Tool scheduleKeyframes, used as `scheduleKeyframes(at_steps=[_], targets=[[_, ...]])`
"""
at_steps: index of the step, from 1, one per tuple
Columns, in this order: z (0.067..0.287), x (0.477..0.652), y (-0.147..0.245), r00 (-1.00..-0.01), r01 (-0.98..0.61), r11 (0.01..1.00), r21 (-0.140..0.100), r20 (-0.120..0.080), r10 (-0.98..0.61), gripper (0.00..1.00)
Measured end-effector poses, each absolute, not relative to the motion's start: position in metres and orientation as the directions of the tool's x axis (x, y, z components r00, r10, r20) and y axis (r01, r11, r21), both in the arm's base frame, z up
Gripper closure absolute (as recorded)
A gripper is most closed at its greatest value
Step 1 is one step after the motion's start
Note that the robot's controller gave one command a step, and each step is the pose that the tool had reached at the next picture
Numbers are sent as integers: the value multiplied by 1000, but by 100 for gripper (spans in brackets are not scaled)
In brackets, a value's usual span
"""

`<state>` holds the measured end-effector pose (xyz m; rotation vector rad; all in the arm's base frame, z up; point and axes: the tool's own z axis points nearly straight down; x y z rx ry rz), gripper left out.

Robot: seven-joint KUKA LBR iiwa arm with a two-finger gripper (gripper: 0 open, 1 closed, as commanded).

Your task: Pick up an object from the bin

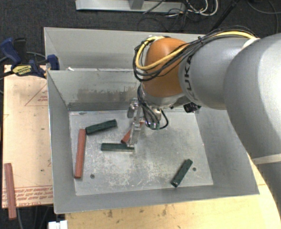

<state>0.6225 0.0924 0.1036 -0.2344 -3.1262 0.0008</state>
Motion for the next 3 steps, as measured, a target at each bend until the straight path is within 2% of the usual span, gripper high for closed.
scheduleKeyframes(at_steps=[1,2,3], targets=[[70,627,163,-997,73,997,3,-2,73,0],[71,628,160,-997,80,997,3,-5,80,100],[224,589,138,-999,45,999,3,-9,45,100]])
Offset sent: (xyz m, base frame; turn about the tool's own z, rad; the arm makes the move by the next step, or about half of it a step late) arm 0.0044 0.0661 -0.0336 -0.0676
